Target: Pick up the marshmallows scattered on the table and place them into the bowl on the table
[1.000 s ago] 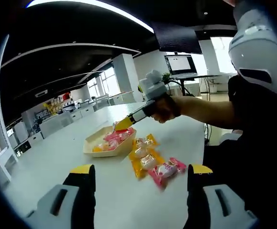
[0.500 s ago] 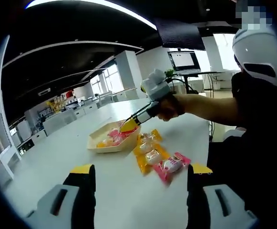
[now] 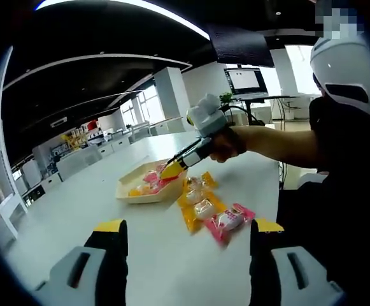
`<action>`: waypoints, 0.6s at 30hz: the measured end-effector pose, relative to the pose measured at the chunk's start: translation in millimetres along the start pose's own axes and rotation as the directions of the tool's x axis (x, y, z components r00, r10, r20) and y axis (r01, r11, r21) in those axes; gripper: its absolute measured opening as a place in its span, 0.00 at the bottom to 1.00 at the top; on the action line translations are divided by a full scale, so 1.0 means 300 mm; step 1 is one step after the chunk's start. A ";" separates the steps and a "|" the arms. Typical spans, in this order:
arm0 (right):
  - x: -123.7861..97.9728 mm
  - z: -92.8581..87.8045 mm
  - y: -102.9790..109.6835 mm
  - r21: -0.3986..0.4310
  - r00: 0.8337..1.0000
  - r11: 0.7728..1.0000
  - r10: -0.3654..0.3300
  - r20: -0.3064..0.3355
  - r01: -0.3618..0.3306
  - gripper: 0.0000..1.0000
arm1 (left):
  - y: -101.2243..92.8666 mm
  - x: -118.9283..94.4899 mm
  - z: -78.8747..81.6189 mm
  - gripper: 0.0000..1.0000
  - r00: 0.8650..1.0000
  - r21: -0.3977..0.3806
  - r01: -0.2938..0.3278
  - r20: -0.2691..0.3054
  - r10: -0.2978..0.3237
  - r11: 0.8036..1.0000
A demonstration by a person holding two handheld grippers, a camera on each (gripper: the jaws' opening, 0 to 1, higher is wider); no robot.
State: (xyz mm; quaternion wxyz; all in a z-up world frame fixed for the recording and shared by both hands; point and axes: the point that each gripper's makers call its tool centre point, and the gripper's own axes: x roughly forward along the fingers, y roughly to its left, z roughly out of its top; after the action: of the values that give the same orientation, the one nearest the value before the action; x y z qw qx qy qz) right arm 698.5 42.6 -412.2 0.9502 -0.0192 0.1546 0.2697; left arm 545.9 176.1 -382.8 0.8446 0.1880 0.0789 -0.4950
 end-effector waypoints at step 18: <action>0.014 -0.014 0.014 0.034 1.000 0.999 0.017 -0.010 -0.017 0.22 | 0.007 0.003 -0.002 0.78 1.000 0.000 -0.003 -0.002 0.003 1.000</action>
State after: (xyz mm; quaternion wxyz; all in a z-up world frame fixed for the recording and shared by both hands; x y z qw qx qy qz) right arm 698.7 47.7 -417.4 0.9473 -0.0033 0.1645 0.2749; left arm 548.1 176.6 -383.1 0.8452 0.1885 0.0794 -0.4937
